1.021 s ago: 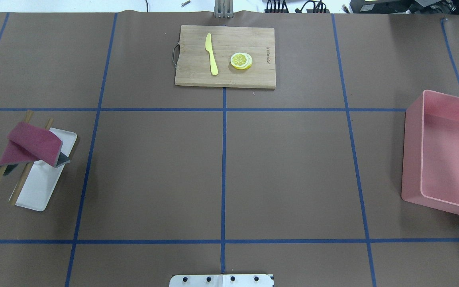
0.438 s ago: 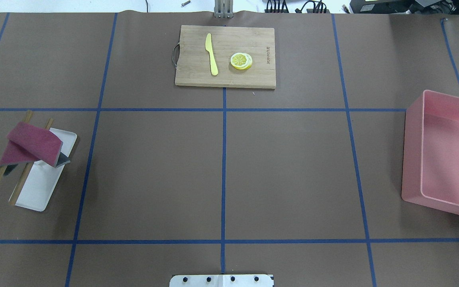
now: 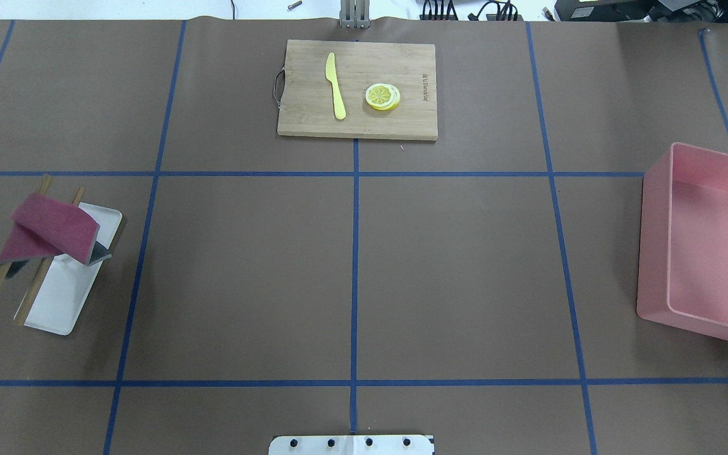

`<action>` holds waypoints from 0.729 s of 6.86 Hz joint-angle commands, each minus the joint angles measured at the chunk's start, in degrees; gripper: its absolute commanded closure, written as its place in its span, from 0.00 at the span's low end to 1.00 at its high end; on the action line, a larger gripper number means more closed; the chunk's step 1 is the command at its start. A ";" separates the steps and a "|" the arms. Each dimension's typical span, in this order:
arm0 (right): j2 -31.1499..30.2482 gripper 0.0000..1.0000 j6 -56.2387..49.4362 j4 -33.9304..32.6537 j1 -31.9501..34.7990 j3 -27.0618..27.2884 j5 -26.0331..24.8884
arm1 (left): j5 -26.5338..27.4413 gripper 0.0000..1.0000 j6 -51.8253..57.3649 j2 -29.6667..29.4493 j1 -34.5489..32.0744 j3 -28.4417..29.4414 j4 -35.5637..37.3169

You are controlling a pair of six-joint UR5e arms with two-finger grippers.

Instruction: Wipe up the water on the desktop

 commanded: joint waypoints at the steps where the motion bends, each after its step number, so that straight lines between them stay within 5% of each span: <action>1: 0.08 0.00 0.37 0.19 -0.26 0.00 -0.22 | 0.16 0.27 -6.60 -0.48 5.25 2.52 -7.38; 3: 0.08 0.00 0.37 0.19 -0.35 0.00 -0.22 | 0.16 0.47 -9.51 -0.57 6.93 2.62 -9.24; 5: 0.17 0.00 0.37 0.19 -0.35 0.00 -0.22 | 0.16 0.90 -9.78 -0.57 7.02 2.36 -9.34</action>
